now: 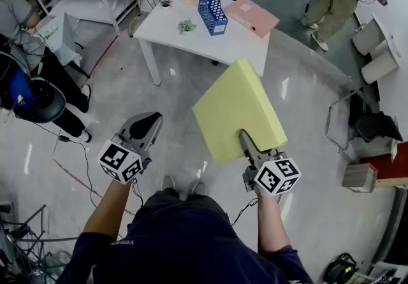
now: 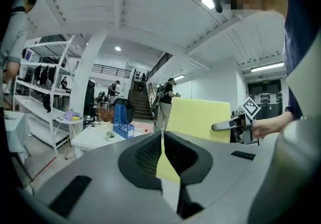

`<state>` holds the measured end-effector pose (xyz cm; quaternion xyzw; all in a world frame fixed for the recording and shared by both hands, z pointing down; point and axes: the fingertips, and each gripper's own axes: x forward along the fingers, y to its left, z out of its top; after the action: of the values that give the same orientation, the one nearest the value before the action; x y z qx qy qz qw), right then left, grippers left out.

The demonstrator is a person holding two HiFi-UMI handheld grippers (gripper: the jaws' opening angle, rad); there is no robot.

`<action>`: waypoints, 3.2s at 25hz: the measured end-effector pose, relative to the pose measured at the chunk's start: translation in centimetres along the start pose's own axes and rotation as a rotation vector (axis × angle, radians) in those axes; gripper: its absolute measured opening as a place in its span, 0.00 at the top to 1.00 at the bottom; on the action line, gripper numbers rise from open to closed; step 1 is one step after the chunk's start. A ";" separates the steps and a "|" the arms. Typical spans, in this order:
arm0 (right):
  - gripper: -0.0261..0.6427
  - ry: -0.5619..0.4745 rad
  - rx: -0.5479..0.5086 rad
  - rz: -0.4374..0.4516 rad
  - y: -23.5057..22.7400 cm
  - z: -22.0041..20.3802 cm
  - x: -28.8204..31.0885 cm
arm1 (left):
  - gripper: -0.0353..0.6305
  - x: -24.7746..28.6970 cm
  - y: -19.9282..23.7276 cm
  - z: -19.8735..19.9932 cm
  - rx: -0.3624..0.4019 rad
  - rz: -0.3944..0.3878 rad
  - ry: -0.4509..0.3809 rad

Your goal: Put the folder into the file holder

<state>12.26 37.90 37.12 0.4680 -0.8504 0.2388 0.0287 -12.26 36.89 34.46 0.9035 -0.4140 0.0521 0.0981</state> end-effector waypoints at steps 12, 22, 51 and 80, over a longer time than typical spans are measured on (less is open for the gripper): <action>0.76 0.009 -0.009 0.038 -5.2 0.2 -3.0 | 0.88 3.3 -4.2 0.5 0.023 0.058 -0.014; 0.76 0.010 -0.007 0.039 -8.0 0.7 -3.7 | 0.88 5.0 -5.2 0.6 0.017 0.082 -0.030; 0.76 0.024 0.010 -0.039 -11.4 5.0 10.2 | 0.88 14.6 7.8 3.1 -0.016 0.004 -0.046; 0.76 0.009 -0.015 -0.096 -10.4 12.1 28.1 | 0.88 21.9 26.3 6.6 -0.036 -0.082 -0.050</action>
<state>7.07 6.00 38.08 0.5071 -0.8285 0.2329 0.0475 -17.87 2.55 35.43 0.9188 -0.3798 0.0179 0.1061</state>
